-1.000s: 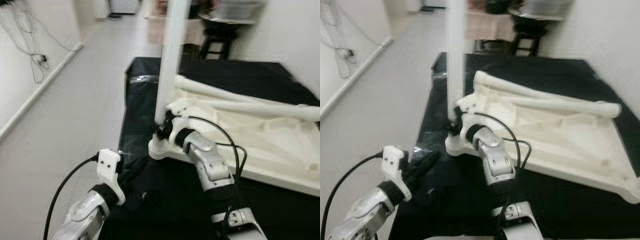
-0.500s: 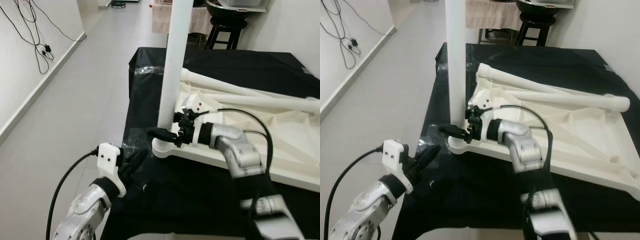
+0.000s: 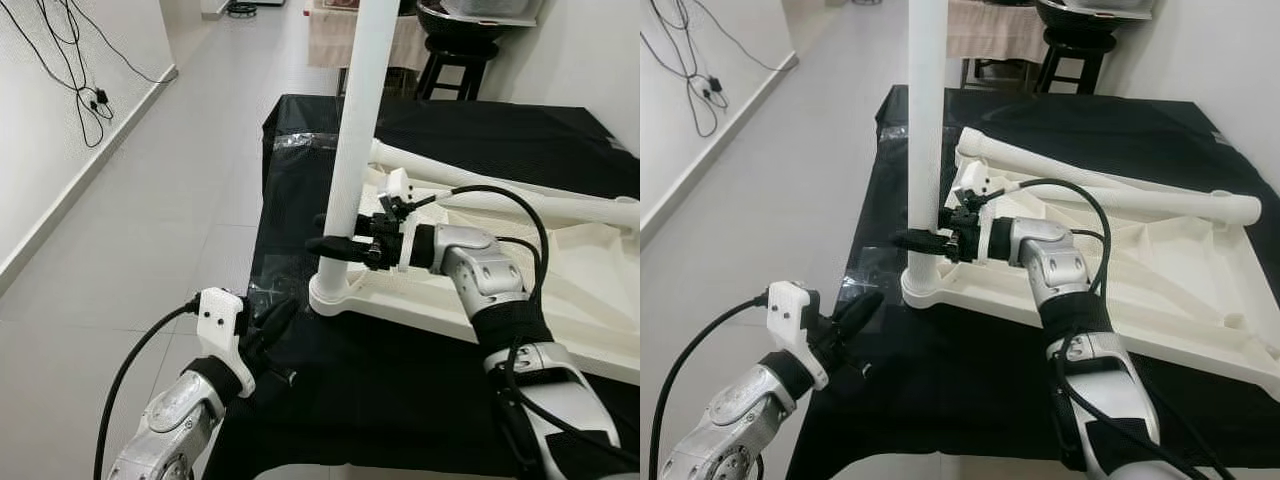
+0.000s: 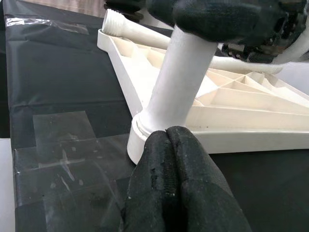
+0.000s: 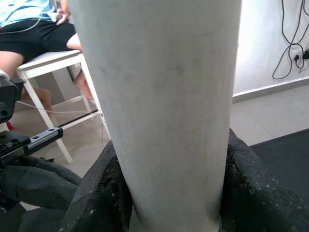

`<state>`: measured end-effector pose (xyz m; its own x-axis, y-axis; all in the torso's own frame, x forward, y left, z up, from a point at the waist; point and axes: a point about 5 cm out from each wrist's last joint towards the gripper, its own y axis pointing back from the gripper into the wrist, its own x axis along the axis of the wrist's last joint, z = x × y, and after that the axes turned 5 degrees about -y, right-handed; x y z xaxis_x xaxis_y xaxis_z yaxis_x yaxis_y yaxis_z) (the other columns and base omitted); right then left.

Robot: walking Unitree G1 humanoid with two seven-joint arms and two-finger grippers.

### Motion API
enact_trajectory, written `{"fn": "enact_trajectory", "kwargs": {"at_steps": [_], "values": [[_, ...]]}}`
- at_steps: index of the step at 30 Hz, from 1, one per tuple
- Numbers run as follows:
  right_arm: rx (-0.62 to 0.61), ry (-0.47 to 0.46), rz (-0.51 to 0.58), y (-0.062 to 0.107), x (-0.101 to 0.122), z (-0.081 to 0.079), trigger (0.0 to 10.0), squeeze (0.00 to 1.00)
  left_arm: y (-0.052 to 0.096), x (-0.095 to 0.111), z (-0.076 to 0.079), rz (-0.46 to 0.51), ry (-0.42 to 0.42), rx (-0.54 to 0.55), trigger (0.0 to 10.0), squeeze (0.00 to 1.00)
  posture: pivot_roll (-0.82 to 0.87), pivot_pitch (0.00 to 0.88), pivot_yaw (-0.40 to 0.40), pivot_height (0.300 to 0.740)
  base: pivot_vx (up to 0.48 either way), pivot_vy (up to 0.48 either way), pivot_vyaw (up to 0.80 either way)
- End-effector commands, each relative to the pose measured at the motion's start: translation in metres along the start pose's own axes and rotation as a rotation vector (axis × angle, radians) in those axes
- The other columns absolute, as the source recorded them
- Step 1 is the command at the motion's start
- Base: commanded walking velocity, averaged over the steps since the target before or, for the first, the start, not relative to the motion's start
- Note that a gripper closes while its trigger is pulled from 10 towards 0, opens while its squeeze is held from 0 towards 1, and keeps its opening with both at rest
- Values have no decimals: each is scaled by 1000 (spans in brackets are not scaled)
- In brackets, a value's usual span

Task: Building children table

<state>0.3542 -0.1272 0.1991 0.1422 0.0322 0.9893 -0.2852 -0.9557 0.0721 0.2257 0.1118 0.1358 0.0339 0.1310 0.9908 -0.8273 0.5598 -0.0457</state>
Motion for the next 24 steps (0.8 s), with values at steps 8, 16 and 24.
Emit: {"fn": "enact_trajectory", "kwargs": {"at_steps": [8, 16, 24], "values": [[-864, -32, -179, 2, -85, -46, 0, 0, 7, -1, -5, -24, -9, 5, 10000, 0, 19, 117, -30, 740, 0, 0, 0], [-750, -102, -228, -9, -93, -37, 6588, 0, 4, -2, -8, -36, 2, -19, 10000, 0, 44, 101, -38, 740, 0, 0, 0], [-369, -118, -38, -27, -61, -35, 10000, 431, 3, -1, -6, -22, -7, 5, 10000, 0, 40, 95, -46, 740, 0, 0, 0]]}}
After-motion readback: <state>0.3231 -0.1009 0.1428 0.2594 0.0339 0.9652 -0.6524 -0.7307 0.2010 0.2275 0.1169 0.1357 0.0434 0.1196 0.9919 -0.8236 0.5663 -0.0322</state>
